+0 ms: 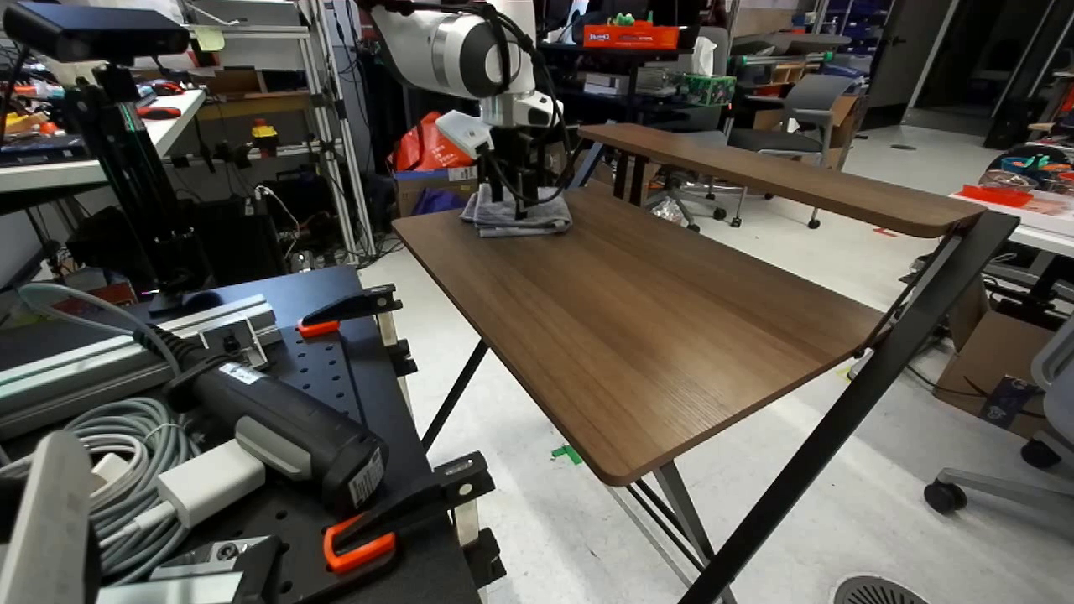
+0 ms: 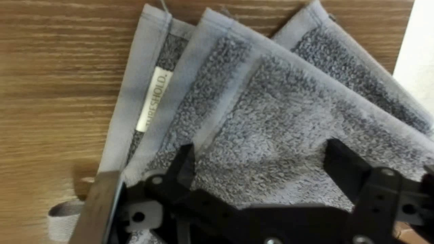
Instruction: Move the towel to the right
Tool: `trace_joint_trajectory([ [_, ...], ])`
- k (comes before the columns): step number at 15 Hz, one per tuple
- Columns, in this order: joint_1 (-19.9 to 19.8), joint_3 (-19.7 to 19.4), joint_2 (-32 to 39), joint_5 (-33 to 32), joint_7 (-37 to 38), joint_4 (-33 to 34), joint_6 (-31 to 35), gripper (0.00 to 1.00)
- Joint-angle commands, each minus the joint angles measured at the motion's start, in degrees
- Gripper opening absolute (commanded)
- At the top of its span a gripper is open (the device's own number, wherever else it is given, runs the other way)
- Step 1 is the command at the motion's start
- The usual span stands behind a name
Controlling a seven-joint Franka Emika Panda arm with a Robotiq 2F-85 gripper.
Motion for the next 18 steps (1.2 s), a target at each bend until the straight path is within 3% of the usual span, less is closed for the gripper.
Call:
trace_joint_trajectory([
  [1, 0.8, -2.0, 0.7, -1.5, 1.9, 2.4, -3.0, 1.00],
  [11, -3.9, -3.7, -3.3, -0.8, 1.5, -4.7, -2.9, 1.00],
  [18, -9.1, -3.4, -12.1, 0.3, 0.2, -18.7, -1.1, 1.00],
])
